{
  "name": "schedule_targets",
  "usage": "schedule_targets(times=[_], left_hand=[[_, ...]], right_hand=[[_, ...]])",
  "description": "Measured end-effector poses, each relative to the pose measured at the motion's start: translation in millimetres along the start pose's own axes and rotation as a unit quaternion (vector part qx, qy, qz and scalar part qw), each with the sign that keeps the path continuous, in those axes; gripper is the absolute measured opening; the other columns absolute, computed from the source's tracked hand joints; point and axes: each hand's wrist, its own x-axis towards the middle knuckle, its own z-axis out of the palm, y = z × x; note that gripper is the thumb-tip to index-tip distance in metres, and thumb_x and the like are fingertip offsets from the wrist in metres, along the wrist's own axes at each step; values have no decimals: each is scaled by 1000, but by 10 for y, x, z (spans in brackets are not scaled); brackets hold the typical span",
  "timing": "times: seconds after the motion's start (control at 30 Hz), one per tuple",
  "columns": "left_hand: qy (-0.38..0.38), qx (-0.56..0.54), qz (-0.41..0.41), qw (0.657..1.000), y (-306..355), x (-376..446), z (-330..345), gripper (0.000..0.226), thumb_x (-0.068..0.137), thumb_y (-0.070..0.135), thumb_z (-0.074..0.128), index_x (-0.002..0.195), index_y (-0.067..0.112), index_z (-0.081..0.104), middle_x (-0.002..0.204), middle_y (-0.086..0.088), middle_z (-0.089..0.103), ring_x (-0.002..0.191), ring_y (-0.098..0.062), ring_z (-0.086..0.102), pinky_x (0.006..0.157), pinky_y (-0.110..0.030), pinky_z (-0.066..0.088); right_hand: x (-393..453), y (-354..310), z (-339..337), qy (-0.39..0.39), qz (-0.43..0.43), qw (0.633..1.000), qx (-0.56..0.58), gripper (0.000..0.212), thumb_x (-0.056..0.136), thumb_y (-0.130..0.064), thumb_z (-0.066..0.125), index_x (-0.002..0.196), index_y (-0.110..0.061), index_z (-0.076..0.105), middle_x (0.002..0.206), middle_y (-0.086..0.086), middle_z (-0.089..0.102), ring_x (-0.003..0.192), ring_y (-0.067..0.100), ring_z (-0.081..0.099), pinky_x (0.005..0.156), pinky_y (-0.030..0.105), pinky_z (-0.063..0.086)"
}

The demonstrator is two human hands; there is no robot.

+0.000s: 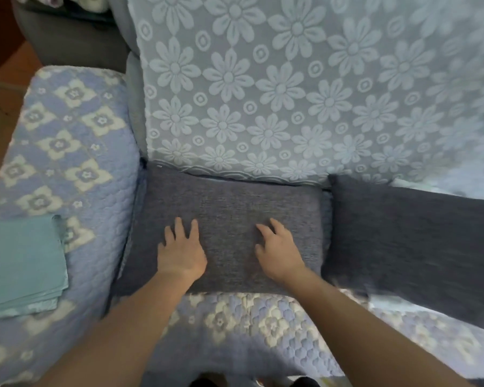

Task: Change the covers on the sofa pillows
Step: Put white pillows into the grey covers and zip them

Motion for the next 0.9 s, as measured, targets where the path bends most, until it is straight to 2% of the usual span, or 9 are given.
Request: schedule_targets(times=[0.13, 0.23, 0.33, 0.43, 0.53, 0.6, 0.67, 0.77, 0.9], left_hand=[[31, -8, 107, 994, 675, -500, 68, 52, 103, 35, 41, 152, 20, 35, 159, -13, 24, 144, -33, 22, 115, -45, 32], [-29, -46, 188, 981, 1501, -707, 41, 44, 104, 41, 39, 141, 19, 53, 142, -6, 51, 133, -28, 43, 108, -39, 39], [-155, -215, 142, 954, 2450, -785, 90, 49, 106, 49, 35, 122, 14, 66, 128, -5, 64, 124, -29, 57, 103, -34, 43], [-211, -363, 55, 906, 3352, -602, 369, 63, 99, 64, 39, 136, 16, 57, 140, -7, 58, 126, -29, 55, 110, -41, 42], [-105, -418, 2, 902, 3938, -50, 725, 99, 79, 84, 41, 149, 14, 45, 147, -12, 53, 133, -32, 52, 112, -42, 39], [-44, -462, -46, 884, 4084, 322, 816, 108, 77, 87, 43, 155, 13, 35, 154, -15, 44, 138, -36, 45, 116, -46, 33], [-52, -548, -93, 829, 4364, 582, 1013, 118, 66, 97, 49, 157, 23, 32, 154, -7, 45, 133, -36, 49, 114, -52, 35], [-41, -580, -109, 807, 4636, 489, 1030, 112, 68, 96, 46, 147, 16, 47, 136, -8, 59, 114, -36, 60, 104, -55, 47], [119, -555, -90, 819, 4607, -193, 495, 69, 89, 70, 55, 125, 12, 63, 115, -9, 68, 98, -32, 63, 91, -45, 53]], right_hand=[[-540, 653, -336, 25, 101, 994, 33, 52, 103, -29, 47, 152, -19, 34, 163, 7, 12, 147, 31, 19, 117, 42, 30], [-925, 1532, -758, 82, 202, 974, 60, 53, 99, -27, 52, 149, -15, 40, 160, 13, 20, 142, 35, 30, 115, 40, 30], [-1256, 2507, -1198, 183, 286, 938, 74, 51, 97, -24, 55, 145, -9, 45, 154, 21, 30, 136, 41, 36, 113, 42, 31], [-1481, 3562, -1633, 316, 333, 888, 41, 60, 95, -31, 59, 147, -6, 40, 156, 24, 25, 139, 45, 27, 115, 50, 25], [-1432, 4518, -2024, 355, 382, 852, 56, 96, 87, -60, 61, 157, -12, 15, 163, 20, 10, 149, 39, 12, 120, 54, 12], [-1297, 4903, -2156, 328, 400, 846, 130, 116, 77, -76, 61, 158, -17, 3, 162, 19, 20, 147, 39, 22, 120, 55, 16], [-1200, 5341, -2136, 307, 400, 840, 199, 120, 69, -80, 65, 155, -15, 14, 150, 18, 41, 135, 41, 42, 113, 55, 32], [-1225, 5571, -2152, 321, 387, 821, 271, 90, 71, -71, 72, 131, -8, 48, 126, 15, 62, 114, 39, 59, 95, 48, 49], [-1523, 5220, -2469, 384, 339, 809, 290, 52, 91, -48, 65, 111, 1, 63, 113, 24, 66, 105, 42, 60, 81, 39, 43]])
